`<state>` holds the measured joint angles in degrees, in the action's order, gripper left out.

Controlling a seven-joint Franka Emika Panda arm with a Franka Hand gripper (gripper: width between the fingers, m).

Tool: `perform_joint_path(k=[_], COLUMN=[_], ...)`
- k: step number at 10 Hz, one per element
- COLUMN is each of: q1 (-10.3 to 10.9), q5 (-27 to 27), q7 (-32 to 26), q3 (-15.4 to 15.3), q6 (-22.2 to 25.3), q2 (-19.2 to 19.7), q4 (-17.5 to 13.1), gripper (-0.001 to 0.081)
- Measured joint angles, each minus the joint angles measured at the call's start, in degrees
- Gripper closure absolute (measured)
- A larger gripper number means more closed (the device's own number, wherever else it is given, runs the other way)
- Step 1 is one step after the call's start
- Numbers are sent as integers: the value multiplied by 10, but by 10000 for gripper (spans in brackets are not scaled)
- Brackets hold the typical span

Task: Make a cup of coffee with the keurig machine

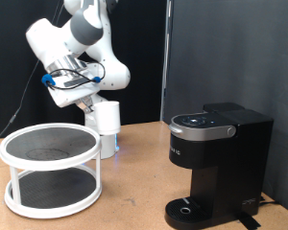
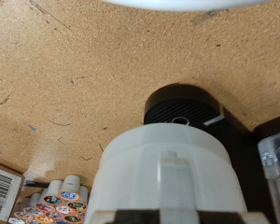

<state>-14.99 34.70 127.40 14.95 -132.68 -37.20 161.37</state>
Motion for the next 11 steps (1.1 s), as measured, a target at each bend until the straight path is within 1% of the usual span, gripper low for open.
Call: perform_joint_path(k=[1, 3, 5, 6, 9, 11], q1=[11, 39, 64, 71, 71, 74], q5=[14, 45, 64, 65, 69, 74], q7=[12, 16, 12, 8, 10, 15], q3=[-16, -40, -54, -56, -55, -59], q6=[-19, -53, -66, -73, -69, -76], q2=[11, 35, 58, 64, 67, 89], q4=[-2, -5, -8, -8, -10, -12], gripper=[804, 804, 804, 804, 804, 804])
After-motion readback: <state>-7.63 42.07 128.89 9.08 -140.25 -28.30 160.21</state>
